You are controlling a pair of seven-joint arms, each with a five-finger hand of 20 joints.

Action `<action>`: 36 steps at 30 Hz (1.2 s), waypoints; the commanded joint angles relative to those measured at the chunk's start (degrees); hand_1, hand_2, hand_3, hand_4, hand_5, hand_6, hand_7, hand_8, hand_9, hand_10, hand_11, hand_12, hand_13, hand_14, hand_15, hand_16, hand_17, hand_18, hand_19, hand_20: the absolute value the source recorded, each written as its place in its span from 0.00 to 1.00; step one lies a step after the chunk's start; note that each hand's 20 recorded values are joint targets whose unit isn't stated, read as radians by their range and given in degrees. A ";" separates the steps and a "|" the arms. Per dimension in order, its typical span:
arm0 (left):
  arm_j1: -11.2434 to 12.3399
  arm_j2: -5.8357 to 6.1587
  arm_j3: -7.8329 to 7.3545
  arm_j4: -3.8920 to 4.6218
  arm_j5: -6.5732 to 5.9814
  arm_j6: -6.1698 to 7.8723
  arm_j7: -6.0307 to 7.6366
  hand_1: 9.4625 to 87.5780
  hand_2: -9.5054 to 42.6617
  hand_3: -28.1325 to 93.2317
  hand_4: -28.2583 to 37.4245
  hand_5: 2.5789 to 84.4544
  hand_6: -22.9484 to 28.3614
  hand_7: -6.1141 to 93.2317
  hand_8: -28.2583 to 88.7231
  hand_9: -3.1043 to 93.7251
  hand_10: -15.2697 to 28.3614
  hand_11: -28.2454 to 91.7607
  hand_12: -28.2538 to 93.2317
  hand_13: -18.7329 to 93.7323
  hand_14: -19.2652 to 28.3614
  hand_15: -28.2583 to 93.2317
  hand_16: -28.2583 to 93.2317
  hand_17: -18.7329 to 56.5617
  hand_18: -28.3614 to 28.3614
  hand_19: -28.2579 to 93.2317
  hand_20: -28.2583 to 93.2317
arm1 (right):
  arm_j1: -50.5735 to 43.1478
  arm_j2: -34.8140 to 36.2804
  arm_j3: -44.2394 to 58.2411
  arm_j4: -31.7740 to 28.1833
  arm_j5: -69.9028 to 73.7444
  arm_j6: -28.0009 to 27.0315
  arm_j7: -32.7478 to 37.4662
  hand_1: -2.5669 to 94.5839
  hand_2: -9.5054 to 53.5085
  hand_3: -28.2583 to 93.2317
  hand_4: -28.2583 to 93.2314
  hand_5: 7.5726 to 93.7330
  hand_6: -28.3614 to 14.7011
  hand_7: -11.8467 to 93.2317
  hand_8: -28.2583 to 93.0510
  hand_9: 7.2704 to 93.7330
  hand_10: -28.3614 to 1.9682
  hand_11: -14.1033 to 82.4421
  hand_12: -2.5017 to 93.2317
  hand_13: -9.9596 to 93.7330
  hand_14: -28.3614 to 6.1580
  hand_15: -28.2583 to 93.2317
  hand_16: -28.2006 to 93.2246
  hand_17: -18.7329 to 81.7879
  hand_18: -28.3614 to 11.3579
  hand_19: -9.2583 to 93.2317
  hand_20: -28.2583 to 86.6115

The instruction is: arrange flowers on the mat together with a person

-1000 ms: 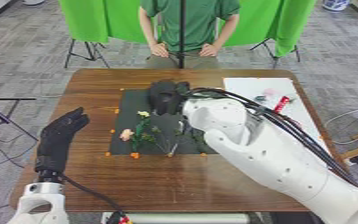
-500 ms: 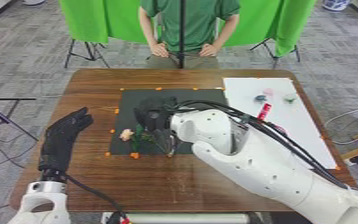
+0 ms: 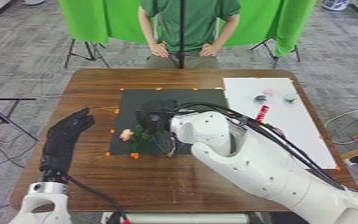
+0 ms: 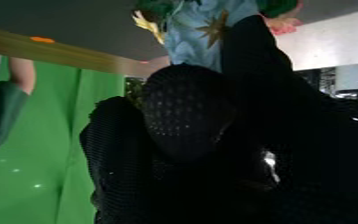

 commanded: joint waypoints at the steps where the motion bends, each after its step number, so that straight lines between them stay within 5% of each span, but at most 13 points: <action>1: 0.29 -0.38 0.17 0.30 0.42 -0.59 -0.57 0.23 0.12 0.77 0.17 0.55 0.53 0.19 0.20 0.49 0.63 0.37 0.37 0.49 0.73 0.33 0.28 0.34 0.69 0.27 0.39 | -0.25 -0.27 0.57 1.03 -3.09 -1.39 -0.49 0.60 0.00 0.80 0.02 0.72 0.69 0.29 0.25 0.81 0.61 0.24 0.23 1.00 0.84 0.70 0.43 0.85 0.46 1.00 0.68; 6: 0.68 -0.45 -0.02 0.16 0.30 -0.59 -0.39 0.23 0.11 0.77 0.17 0.55 0.53 0.19 0.20 0.49 0.63 0.37 0.37 0.49 0.73 0.33 0.28 0.34 0.69 0.27 0.39 | -0.05 -0.10 0.67 0.84 -2.94 -2.68 -0.47 0.56 0.00 0.84 0.02 0.68 0.69 0.28 0.15 0.75 0.59 0.26 0.18 1.00 0.84 0.69 0.43 0.85 0.46 1.00 0.68; 27: 0.71 -0.46 -0.16 0.07 0.40 -0.84 -0.52 0.23 0.10 0.77 0.17 0.54 0.53 0.19 0.20 0.49 0.63 0.37 0.37 0.49 0.73 0.33 0.28 0.33 0.70 0.27 0.39 | -0.03 0.88 2.72 -0.31 -1.40 -5.00 -0.09 0.47 0.00 0.85 0.01 0.57 0.67 0.26 0.15 0.67 0.54 0.24 0.17 0.99 0.82 0.66 0.44 0.83 0.47 1.00 0.65; 36: 1.00 -0.45 -0.12 -0.17 0.35 -1.04 -0.38 0.23 0.10 0.77 0.17 0.54 0.53 0.19 0.20 0.49 0.63 0.37 0.37 0.49 0.73 0.33 0.28 0.33 0.70 0.27 0.39 | -5.39 4.26 17.81 -8.85 8.11 4.12 2.98 0.46 0.00 0.84 0.02 0.58 0.67 0.26 0.15 0.67 0.53 0.24 0.17 0.99 0.82 0.66 0.44 0.83 0.46 1.00 0.65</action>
